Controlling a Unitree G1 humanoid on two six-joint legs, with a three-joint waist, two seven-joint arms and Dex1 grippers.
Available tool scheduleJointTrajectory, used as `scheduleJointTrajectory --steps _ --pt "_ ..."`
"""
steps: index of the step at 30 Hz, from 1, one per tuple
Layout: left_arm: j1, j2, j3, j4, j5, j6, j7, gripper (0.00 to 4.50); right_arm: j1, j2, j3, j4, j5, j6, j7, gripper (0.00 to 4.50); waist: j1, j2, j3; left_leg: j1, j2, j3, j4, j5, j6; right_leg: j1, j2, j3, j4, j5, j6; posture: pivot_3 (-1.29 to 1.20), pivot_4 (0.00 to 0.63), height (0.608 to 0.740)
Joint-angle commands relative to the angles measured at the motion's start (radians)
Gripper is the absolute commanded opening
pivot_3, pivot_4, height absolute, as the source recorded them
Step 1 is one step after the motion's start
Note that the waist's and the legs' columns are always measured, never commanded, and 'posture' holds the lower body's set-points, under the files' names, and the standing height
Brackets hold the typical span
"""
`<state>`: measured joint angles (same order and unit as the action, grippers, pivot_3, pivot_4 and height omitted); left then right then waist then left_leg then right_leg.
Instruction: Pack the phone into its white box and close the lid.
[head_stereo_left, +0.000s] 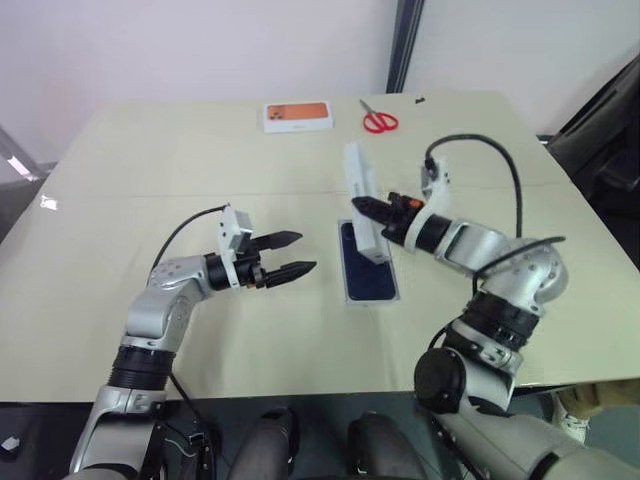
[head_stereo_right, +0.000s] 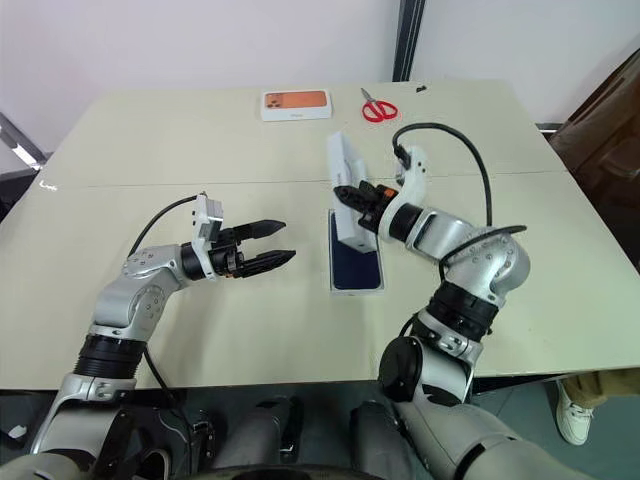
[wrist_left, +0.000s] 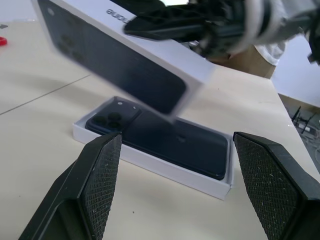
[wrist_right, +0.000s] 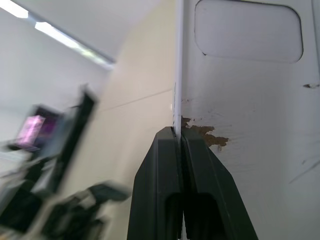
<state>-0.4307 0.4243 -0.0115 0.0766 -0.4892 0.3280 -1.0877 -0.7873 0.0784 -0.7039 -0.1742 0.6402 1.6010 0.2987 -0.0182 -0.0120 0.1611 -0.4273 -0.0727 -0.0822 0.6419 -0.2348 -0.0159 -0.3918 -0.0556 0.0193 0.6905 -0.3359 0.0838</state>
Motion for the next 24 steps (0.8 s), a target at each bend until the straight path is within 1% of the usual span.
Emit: scheduleJointTrajectory --steps 1,4,7,10,13,19,24 --pt "-0.024 0.006 0.03 -0.014 -0.02 0.0 0.008 3.74 0.065 0.013 0.028 -0.062 0.13 0.013 0.008 0.07 0.0 0.0 0.0 0.0 0.0 0.0 0.0 0.0 0.0 0.0 0.0 0.0 0.0 0.0 0.0 0.0 0.15 0.74" --pt "-0.022 0.001 0.045 -0.024 -0.031 -0.005 0.016 3.74 0.088 0.054 -0.01 -0.033 0.264 0.013 -0.049 0.07 -0.002 0.0 0.0 0.0 0.0 0.0 0.0 0.0 0.0 0.0 0.0 0.0 0.0 0.0 0.0 0.0 0.15 0.74" --pt "-0.021 -0.007 0.066 -0.031 -0.043 -0.005 0.031 3.74 0.09 0.095 -0.06 -0.005 0.387 0.013 -0.152 0.07 -0.003 0.001 0.0 0.0 0.0 0.0 -0.001 0.0 0.0 -0.001 0.0 0.001 0.0 0.0 0.0 0.0 0.15 0.74" --pt "-0.022 -0.016 0.083 -0.038 -0.052 -0.014 0.052 3.74 0.097 0.114 -0.057 0.011 0.529 0.013 -0.249 0.07 -0.003 0.001 0.0 0.0 0.0 0.0 -0.001 0.0 0.0 -0.001 0.0 0.001 0.0 0.0 0.0 0.0 0.15 0.74" --pt "-0.02 -0.022 0.089 -0.046 -0.053 -0.017 0.063 3.74 0.117 0.144 -0.053 0.016 0.615 0.013 -0.343 0.07 -0.003 0.001 0.0 0.0 0.0 0.0 -0.001 0.0 0.0 -0.001 0.0 0.001 0.0 0.0 0.0 0.0 0.15 0.74" --pt "-0.01 -0.016 0.087 -0.055 -0.056 -0.019 0.071 3.74 0.211 0.135 0.058 0.002 0.736 -0.039 -0.457 0.07 -0.003 0.001 0.0 0.0 0.0 0.0 -0.002 0.0 0.0 -0.001 0.0 0.001 0.0 0.0 0.0 0.0 0.15 0.74" --pt "0.001 -0.009 0.084 -0.067 -0.059 -0.014 0.067 3.74 0.301 0.08 0.214 0.016 0.964 -0.141 -0.552 0.07 -0.007 0.001 0.0 0.0 0.0 0.0 -0.002 0.0 0.0 -0.001 0.0 0.001 0.0 0.0 0.0 0.0 0.15 0.74"
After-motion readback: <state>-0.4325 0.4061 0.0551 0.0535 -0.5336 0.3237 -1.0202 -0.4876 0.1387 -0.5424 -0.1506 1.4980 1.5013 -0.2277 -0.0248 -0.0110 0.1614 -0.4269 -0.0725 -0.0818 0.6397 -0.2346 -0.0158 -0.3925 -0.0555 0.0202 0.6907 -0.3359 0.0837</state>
